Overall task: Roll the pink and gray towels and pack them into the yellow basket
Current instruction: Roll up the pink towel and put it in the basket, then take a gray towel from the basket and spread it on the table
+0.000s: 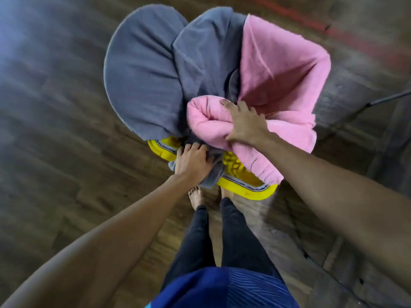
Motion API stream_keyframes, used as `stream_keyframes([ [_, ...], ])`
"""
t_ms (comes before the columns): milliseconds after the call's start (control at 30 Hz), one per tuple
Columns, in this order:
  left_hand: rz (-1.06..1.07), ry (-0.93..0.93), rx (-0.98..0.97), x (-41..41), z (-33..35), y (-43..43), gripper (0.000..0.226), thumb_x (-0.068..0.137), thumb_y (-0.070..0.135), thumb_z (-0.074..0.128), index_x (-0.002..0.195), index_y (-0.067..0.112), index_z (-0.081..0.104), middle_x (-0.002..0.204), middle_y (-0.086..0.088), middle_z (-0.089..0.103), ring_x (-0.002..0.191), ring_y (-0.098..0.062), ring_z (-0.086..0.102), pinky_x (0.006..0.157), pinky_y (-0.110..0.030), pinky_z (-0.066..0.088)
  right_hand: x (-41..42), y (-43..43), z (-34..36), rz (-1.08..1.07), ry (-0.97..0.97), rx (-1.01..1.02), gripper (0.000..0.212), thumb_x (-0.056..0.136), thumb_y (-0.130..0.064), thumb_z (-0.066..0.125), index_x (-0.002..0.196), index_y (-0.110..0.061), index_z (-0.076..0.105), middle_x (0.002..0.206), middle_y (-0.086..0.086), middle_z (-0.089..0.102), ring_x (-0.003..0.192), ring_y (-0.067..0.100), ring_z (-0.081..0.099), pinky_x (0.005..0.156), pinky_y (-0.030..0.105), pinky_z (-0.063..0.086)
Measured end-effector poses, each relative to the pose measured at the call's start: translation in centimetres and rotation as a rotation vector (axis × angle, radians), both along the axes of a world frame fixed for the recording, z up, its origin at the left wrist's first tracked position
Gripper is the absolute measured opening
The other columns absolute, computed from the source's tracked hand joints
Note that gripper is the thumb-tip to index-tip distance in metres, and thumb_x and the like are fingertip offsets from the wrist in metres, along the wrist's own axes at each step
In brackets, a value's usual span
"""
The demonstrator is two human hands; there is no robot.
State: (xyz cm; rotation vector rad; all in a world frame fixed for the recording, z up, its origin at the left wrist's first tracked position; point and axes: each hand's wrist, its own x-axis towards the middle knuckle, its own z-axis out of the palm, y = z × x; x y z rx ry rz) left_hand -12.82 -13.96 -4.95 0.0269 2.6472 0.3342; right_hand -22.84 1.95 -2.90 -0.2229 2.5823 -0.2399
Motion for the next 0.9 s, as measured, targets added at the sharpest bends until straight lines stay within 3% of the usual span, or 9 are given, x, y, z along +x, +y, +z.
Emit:
stream_keyframes([
  [133,0.062,0.039,0.005,0.2,-1.3,0.1,0.034,0.090,0.039,0.047,0.112,0.018,0.062,0.110,-0.007,0.063,0.107,-0.031,0.054,0.096,-0.042,0.035,-1.9,-0.8,-5.5,0.078,-0.025,0.018,0.108,0.063,-0.044,0.081,0.148,-0.038,0.015,0.139,0.009,0.034,0.126,0.040,0.040,0.095,0.058,0.038],
  [267,0.097,0.141,-0.033,0.6,-2.9,0.2,0.031,0.081,0.037,0.050,0.094,0.016,0.069,0.090,-0.009,0.069,0.087,-0.034,0.062,0.090,-0.042,0.043,-2.3,-1.3,-10.2,0.172,-0.023,0.017,0.116,0.063,-0.040,0.083,0.152,-0.037,0.008,0.141,0.008,0.034,0.121,0.039,0.042,0.092,0.057,0.041],
  [433,0.110,0.189,-0.037,0.9,-3.8,0.6,0.035,0.082,0.040,0.044,0.088,0.016,0.069,0.083,-0.007,0.067,0.084,-0.031,0.060,0.085,-0.042,0.042,-1.9,0.0,-14.7,0.170,0.004,0.098,0.114,0.071,-0.040,0.078,0.154,-0.029,0.000,0.139,0.010,0.034,0.118,0.037,0.044,0.097,0.055,0.039],
  [600,0.125,0.223,-0.013,1.1,-4.0,0.7,0.031,0.084,0.039,0.046,0.089,0.016,0.066,0.087,-0.007,0.066,0.089,-0.030,0.059,0.094,-0.043,0.034,-2.0,-0.5,-15.8,0.165,-0.031,0.094,0.106,0.076,-0.041,0.074,0.154,-0.024,0.004,0.142,0.012,0.032,0.124,0.037,0.039,0.104,0.055,0.031],
  [767,0.119,0.202,0.031,1.6,-3.6,0.3,0.038,0.089,0.045,0.041,0.100,0.018,0.064,0.103,-0.004,0.066,0.104,-0.027,0.057,0.110,-0.045,0.024,-1.6,-0.3,-15.3,0.136,-0.033,0.100,0.105,0.076,-0.043,0.073,0.154,-0.023,0.005,0.149,0.011,0.026,0.135,0.032,0.030,0.110,0.054,0.024],
  [900,0.120,0.206,0.054,2.3,-3.0,-0.1,0.040,0.090,0.046,0.040,0.104,0.017,0.064,0.111,-0.004,0.063,0.111,-0.027,0.053,0.112,-0.045,0.020,0.4,-0.5,-12.8,-0.015,-0.022,0.009,0.082,0.082,-0.035,0.067,0.150,-0.023,0.023,0.145,0.010,0.035,0.131,0.032,0.037,0.107,0.050,0.030],
])
